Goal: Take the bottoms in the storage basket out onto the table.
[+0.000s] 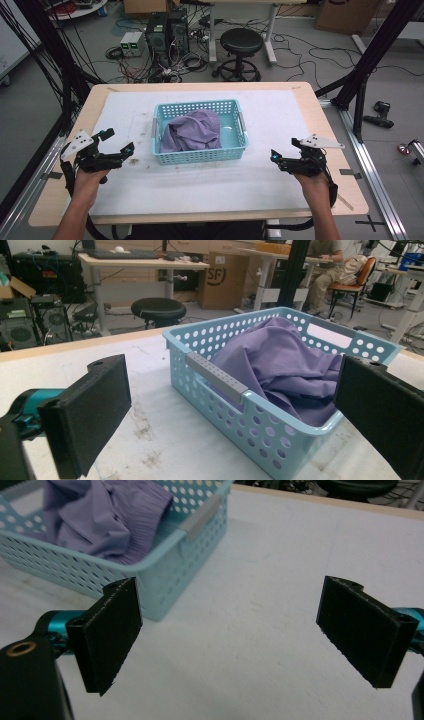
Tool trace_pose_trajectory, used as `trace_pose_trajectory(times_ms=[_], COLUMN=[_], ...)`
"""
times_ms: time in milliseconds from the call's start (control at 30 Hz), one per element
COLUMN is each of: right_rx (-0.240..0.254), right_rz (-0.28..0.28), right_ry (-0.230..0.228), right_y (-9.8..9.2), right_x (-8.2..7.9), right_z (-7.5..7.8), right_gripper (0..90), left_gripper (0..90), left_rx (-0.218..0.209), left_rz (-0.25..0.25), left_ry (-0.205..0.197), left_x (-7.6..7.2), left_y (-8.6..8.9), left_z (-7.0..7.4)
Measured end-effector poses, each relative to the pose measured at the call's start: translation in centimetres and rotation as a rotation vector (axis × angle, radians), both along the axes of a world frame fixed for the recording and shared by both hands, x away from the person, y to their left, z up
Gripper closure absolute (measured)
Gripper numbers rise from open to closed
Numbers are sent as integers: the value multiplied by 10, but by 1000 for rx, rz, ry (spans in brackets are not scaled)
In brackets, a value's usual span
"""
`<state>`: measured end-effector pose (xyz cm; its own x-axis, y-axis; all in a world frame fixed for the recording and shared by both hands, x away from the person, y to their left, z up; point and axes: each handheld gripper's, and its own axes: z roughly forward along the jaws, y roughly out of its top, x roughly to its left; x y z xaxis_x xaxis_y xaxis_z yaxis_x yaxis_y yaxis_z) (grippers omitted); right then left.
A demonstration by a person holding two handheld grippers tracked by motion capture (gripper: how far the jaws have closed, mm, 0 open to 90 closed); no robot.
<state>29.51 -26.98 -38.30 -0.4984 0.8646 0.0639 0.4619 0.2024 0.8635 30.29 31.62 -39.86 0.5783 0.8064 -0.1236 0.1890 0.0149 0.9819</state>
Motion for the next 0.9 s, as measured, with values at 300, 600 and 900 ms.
trace_pose_trajectory(times_ms=[300, 600, 900], right_rx=[64, 57, 39], right_rz=[127, 274, 386], right_ry=[-27, -39, 28], right_y=[43, 106, 168], right_x=[31, 76, 115], right_z=[23, 46, 35], right_gripper=[107, 107, 107], left_gripper=[19, 19, 19], left_rx=[4, -3, -18], left_rz=[37, 33, 10], left_ry=[9, 8, 1], left_x=[0, 2, 3], left_y=[11, 13, 11], left_z=[-1, -2, -3])
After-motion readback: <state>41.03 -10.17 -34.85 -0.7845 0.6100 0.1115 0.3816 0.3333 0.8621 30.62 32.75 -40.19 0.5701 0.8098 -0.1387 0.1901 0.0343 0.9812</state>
